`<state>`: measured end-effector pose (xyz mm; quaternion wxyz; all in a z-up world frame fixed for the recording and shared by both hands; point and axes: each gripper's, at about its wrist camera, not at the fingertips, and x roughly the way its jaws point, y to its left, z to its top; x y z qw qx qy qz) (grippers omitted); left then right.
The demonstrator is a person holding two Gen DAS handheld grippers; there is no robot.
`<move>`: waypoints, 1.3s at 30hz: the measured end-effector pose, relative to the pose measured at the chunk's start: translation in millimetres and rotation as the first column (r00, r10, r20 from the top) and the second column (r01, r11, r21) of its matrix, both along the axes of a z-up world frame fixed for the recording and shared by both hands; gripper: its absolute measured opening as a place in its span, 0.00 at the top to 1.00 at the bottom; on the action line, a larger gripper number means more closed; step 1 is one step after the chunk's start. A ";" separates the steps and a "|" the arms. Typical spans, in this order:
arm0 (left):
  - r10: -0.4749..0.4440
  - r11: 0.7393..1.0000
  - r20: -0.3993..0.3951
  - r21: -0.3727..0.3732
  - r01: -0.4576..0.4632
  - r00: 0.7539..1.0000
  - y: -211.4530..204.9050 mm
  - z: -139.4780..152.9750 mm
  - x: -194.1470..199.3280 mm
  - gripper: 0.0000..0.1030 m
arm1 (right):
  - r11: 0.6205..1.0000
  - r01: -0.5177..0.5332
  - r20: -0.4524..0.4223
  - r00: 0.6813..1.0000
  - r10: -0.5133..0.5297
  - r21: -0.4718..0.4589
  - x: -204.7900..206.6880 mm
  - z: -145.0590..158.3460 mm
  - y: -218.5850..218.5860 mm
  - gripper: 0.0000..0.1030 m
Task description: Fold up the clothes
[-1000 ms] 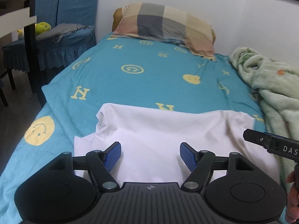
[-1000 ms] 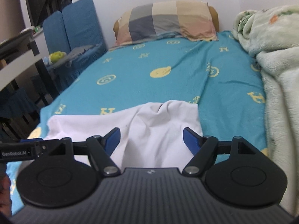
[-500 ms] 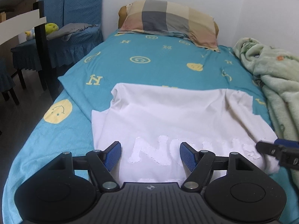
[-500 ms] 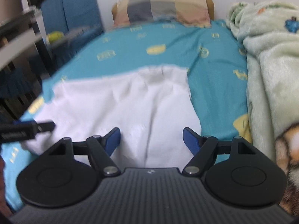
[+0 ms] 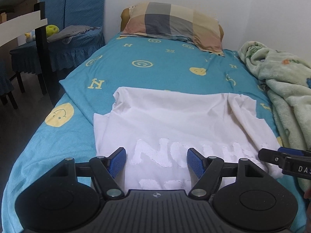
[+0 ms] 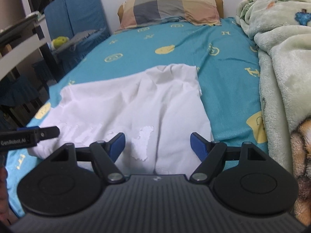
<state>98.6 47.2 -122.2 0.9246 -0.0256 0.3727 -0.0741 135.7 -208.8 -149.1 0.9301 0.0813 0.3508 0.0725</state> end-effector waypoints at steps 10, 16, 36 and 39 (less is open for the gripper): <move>0.002 0.986 -0.053 -0.165 -0.011 0.999 5.0 13.0 -23.9 0.24 | 0.981 0.073 -0.024 0.997 -0.070 0.181 -16.5 11.5 -16.4 0.27; 0.056 0.896 -0.225 -0.418 -0.148 0.973 32.5 0.5 -26.8 0.21 | 0.859 0.212 -0.169 0.974 -0.148 0.467 -24.8 -1.4 -43.9 0.26; 0.156 0.454 -0.523 -0.716 -0.531 0.838 82.3 -79.4 0.6 0.19 | 0.399 0.515 -0.469 0.857 -0.214 0.758 -10.7 -80.6 -63.3 0.25; 0.180 0.417 -0.517 -0.731 -0.541 0.837 88.3 -83.8 11.5 0.25 | 0.397 0.510 -0.456 0.860 -0.230 0.763 -2.5 -83.4 -67.2 0.25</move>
